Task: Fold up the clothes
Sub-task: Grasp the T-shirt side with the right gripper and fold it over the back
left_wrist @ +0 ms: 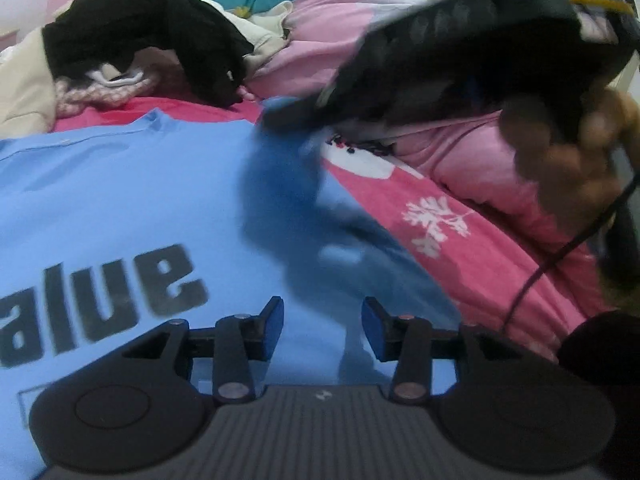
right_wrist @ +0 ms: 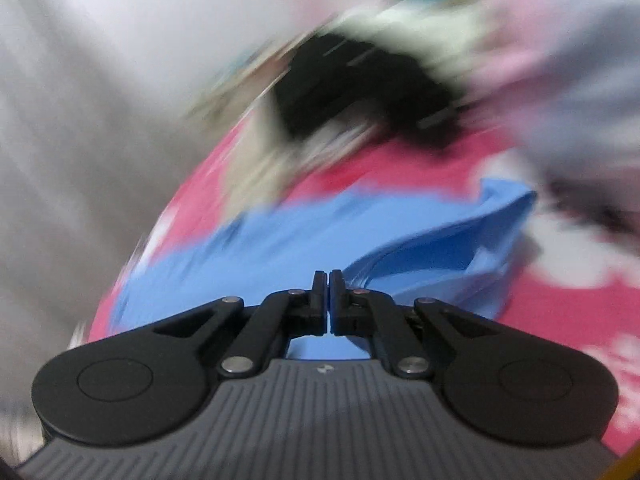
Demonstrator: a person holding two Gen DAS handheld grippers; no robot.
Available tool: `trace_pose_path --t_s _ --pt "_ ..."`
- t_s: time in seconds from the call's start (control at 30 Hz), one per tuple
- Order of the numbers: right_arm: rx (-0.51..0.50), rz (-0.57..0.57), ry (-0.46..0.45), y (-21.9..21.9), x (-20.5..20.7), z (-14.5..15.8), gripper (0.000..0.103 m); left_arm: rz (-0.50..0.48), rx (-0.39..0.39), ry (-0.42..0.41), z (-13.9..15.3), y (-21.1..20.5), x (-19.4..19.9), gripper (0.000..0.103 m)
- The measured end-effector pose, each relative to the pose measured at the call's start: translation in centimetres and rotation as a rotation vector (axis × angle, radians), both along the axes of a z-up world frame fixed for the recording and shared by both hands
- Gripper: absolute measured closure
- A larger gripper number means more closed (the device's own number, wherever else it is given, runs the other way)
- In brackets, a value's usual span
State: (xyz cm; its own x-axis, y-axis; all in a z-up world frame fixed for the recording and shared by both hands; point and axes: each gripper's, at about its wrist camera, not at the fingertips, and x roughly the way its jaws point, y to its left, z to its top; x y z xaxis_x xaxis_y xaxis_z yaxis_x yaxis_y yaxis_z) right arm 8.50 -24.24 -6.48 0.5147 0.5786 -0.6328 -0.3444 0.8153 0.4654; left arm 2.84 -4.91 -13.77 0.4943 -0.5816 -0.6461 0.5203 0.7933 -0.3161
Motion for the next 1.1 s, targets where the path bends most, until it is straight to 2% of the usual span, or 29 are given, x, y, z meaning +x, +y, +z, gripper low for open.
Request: trace_pose_path --t_s 0.1,0.17,0.2,0.37,0.43,0.5,0.57,0.73,0.8,0.9,0.97,1.0,1.1 --pt "-0.06 0.215 0.076 3.3 0.1 -1.9 0.1 0.015 0.001 0.012 -0.1 0.6 0.1 0.058" --pt "-0.085 0.257 0.112 3.5 0.2 -2.5 0.099 0.024 -0.003 0.01 -0.1 0.9 0.3 0.058" --pt "-0.084 0.244 0.12 2.9 0.3 -2.5 0.099 0.031 -0.004 0.007 0.0 1.0 0.4 0.057" --pt "0.064 -0.009 0.149 -3.1 1.5 -1.0 0.095 0.085 0.005 -0.018 0.4 0.9 2.0 0.057" --pt "0.057 -0.103 0.167 -4.6 2.6 -1.0 0.094 0.103 0.022 -0.043 0.5 0.7 2.7 0.057" --pt "0.035 -0.133 0.159 -4.8 3.9 -1.0 0.094 0.114 0.042 -0.067 0.6 0.3 3.2 0.058" --pt "-0.014 -0.098 0.136 -3.5 5.2 -0.8 0.094 0.118 0.055 -0.079 0.5 0.0 3.6 0.06" --pt "-0.309 0.027 -0.007 2.8 7.7 -1.5 0.094 0.15 0.081 -0.091 0.1 -0.3 4.3 0.061" --pt "-0.394 0.068 -0.048 4.3 8.2 -2.0 0.094 0.166 0.076 -0.093 -0.1 -0.1 4.6 0.061" --pt "-0.476 0.142 -0.042 5.5 8.9 -2.5 0.094 0.176 0.079 -0.099 -0.4 0.1 5.1 0.061" --pt "-0.512 0.179 -0.022 6.4 9.5 -3.3 0.098 0.177 0.078 -0.097 -0.7 0.2 5.4 0.061" --pt "-0.507 0.179 -0.021 6.6 9.7 -3.3 0.101 0.176 0.073 -0.096 -0.8 0.2 5.5 0.061" --pt "-0.482 0.174 -0.02 7.2 10.3 -3.3 0.103 0.169 0.061 -0.092 -0.9 0.3 5.4 0.062"
